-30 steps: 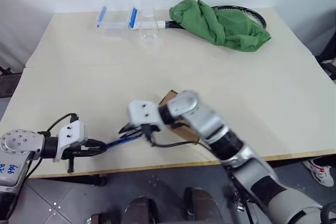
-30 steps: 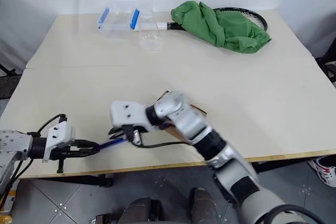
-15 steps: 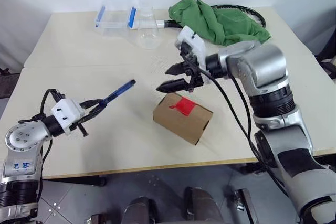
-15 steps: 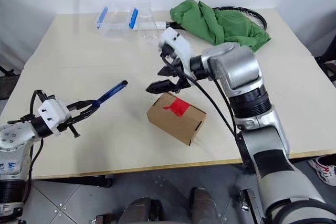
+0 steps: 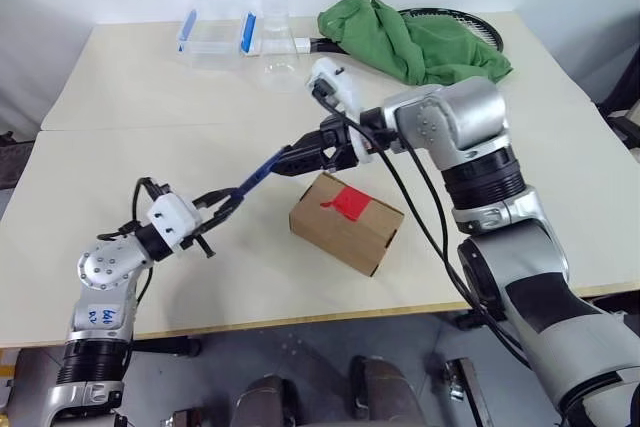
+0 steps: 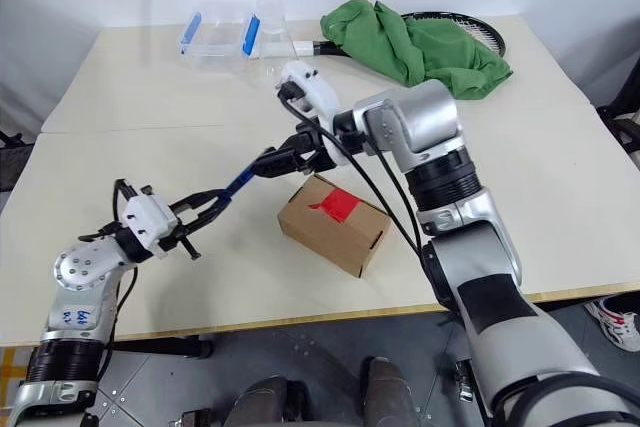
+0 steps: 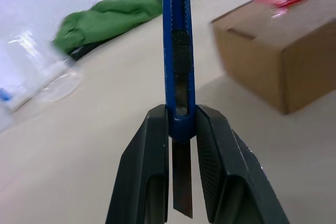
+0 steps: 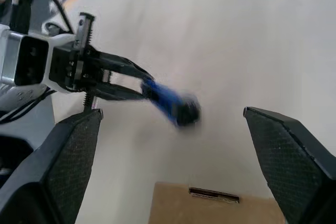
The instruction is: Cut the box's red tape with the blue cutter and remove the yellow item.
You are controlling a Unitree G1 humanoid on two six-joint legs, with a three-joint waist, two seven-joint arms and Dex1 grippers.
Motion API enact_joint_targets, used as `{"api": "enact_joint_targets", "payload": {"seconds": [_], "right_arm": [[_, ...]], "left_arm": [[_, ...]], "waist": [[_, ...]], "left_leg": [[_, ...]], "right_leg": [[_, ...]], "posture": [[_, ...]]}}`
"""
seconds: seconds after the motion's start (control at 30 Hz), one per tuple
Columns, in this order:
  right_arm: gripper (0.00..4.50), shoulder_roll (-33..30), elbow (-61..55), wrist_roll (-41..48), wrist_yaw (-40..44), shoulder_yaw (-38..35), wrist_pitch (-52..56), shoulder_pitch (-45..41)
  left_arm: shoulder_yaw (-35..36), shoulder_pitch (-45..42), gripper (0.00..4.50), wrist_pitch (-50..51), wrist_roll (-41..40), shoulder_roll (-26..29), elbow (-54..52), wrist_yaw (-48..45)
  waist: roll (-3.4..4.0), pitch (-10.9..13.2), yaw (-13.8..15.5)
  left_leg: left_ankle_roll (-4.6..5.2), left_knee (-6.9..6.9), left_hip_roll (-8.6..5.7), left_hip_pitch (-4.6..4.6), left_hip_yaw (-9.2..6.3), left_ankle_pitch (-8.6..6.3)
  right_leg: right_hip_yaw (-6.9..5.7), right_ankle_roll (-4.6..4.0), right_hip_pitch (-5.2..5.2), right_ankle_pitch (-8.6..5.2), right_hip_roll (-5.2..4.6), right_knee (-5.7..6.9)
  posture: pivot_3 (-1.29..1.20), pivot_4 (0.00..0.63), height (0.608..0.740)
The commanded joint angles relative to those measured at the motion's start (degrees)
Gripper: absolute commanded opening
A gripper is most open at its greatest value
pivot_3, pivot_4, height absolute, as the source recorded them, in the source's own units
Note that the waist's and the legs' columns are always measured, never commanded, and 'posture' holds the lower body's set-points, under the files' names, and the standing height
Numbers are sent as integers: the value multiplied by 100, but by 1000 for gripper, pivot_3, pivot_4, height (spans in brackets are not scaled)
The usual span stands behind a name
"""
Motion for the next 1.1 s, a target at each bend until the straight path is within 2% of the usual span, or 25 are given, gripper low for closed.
{"api": "enact_joint_targets", "payload": {"seconds": [0.03, 0.37, 0.67, 0.8, 1.1], "right_arm": [[4482, 17, 324, -94, 234, 248, -249, -365], [4482, -66, 784, -331, 855, 779, -569, -535], [4482, 49, 1362, -452, 940, 657, -793, -753], [3632, -9, 1277, -558, 1184, 841, -899, -705], [687, -58, 1144, -709, 1352, 888, -1006, -652]], "left_arm": [[-51, -112, 673, -96, -113, -17, -170, -9], [-70, -174, 673, -123, -103, -19, -155, 25], [-83, -207, 673, -124, -108, 23, -164, -34], [-58, -246, 673, -125, -118, 45, -118, -57], [-11, -236, 673, -37, -120, 51, -176, 6]], "waist": [[0, 0, 6], [-1, 0, 4], [-1, 0, 6], [-1, 0, 7], [0, 0, 7]], "left_leg": [[0, 0, 1, 0, 0, 0], [0, 0, 2, 0, -7, 0], [0, 0, 2, -1, -8, 0], [0, 0, 2, -1, -8, 0], [0, 0, 2, -2, -9, 0]], "right_leg": [[0, 0, 0, 0, 2, -1], [-2, 1, 2, 1, -2, -1], [-2, 1, 3, 1, -2, -1], [-2, 1, 3, 1, -2, -1], [-2, 1, 2, 1, -2, -2]], "posture": [[0, 150, 740], [0, 150, 740], [0, 150, 740], [0, 150, 740], [0, 150, 740]]}}
